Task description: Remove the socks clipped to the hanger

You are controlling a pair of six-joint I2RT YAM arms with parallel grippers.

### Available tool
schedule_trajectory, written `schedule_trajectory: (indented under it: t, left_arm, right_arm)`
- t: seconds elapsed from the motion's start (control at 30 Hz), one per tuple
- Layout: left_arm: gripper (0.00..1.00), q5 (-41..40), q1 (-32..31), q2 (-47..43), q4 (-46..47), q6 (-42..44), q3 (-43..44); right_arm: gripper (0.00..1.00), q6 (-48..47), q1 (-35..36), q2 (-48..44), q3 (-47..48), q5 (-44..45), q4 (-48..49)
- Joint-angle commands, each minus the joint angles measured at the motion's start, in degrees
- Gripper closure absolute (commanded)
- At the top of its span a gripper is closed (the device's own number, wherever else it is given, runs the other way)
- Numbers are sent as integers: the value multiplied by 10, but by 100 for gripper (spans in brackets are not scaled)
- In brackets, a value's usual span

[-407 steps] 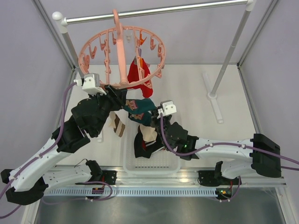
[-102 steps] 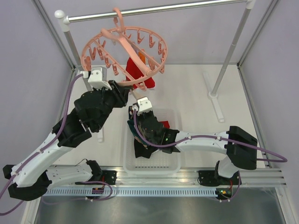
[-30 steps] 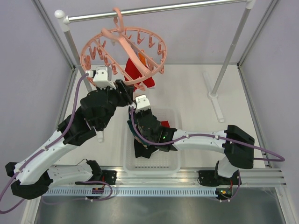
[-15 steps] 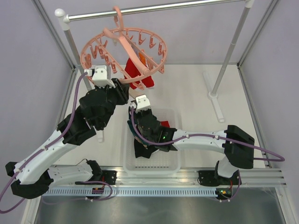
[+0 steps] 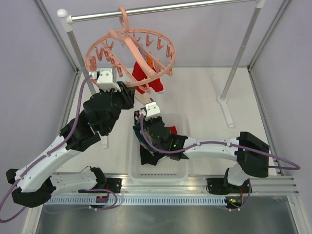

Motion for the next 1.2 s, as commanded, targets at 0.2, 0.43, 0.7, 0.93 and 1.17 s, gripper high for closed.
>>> schedule_trajectory:
  t: [0.2, 0.43, 0.7, 0.93, 1.17]
  left_arm:
    - [98, 17, 0, -4, 29, 18, 26]
    - [94, 27, 0, -6, 24, 12, 28]
    - [70, 3, 0, -13, 26, 0, 24]
    - [54, -2, 0, -15, 35, -3, 23]
    - [44, -1, 0, -12, 45, -2, 22]
  right_arm:
    - [99, 58, -18, -74, -48, 8, -5]
    - [99, 60, -23, -83, -51, -6, -10]
    - [99, 65, -23, -79, -55, -5, -8]
    - [99, 69, -23, -79, -57, -6, -10]
    - [99, 75, -22, -75, -57, -11, -12]
